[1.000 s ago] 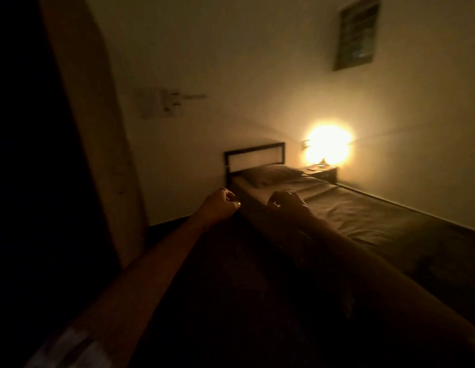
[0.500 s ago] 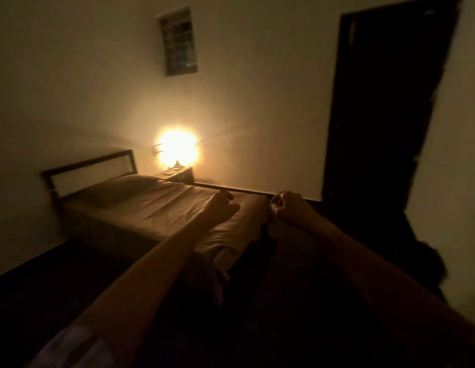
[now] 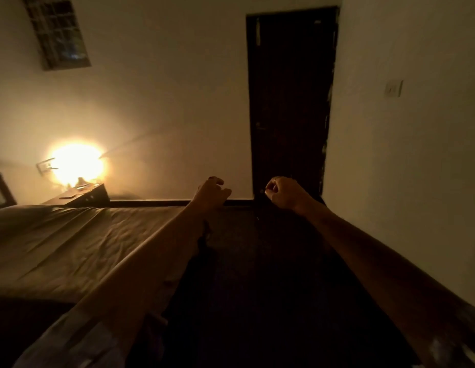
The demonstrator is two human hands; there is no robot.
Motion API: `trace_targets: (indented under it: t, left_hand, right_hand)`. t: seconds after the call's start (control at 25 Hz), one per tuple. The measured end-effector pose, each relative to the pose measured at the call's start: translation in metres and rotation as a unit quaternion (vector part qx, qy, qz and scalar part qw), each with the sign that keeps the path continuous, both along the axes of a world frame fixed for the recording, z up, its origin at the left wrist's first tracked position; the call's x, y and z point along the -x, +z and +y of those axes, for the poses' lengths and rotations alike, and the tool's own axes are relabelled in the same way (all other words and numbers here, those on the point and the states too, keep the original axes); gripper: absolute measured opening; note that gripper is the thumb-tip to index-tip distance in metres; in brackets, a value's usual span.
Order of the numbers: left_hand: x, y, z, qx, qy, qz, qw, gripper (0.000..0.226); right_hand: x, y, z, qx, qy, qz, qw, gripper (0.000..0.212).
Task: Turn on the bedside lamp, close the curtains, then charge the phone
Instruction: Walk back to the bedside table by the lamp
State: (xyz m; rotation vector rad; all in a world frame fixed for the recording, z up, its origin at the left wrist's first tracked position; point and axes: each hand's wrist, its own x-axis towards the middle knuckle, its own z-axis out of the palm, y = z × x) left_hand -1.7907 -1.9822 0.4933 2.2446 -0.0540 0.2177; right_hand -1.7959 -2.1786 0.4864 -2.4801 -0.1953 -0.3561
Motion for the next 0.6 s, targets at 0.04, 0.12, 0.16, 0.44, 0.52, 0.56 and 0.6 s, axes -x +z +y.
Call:
trace_targets:
  t: [0.04, 0.12, 0.16, 0.44, 0.52, 0.56, 0.6]
  left_hand:
    - [-0.021, 0.000, -0.001, 0.003, -0.001, 0.003, 1.000, 0.044]
    - [-0.056, -0.003, -0.004, 0.007, -0.003, 0.010, 1.000, 0.044]
    - [-0.076, -0.005, -0.007, 0.012, -0.007, 0.011, 1.000, 0.044]
    - [-0.220, -0.028, -0.064, 0.055, -0.021, -0.023, 0.998, 0.046]
    - [-0.271, -0.031, -0.087, 0.055, -0.022, -0.027, 0.998, 0.047]
    - [-0.298, -0.028, -0.099, 0.061, -0.020, -0.028, 0.998, 0.047]
    - [-0.327, -0.024, -0.110, 0.067, -0.017, -0.027, 0.997, 0.047]
  right_hand:
    - [-0.017, 0.000, -0.004, -0.008, -0.010, -0.003, 1.000, 0.021]
    - [-0.043, -0.006, -0.010, -0.008, -0.021, 0.000, 1.000, 0.019]
    - [-0.058, -0.011, -0.013, -0.004, -0.023, 0.007, 1.000, 0.019]
    - [-0.194, -0.041, -0.073, -0.002, -0.057, 0.014, 0.998, 0.021]
    - [-0.244, -0.041, -0.093, 0.005, -0.052, 0.011, 0.999, 0.022]
    - [-0.272, -0.037, -0.104, 0.008, -0.047, 0.013, 0.999, 0.022]
    - [-0.302, -0.030, -0.114, 0.010, -0.042, 0.016, 0.999, 0.022]
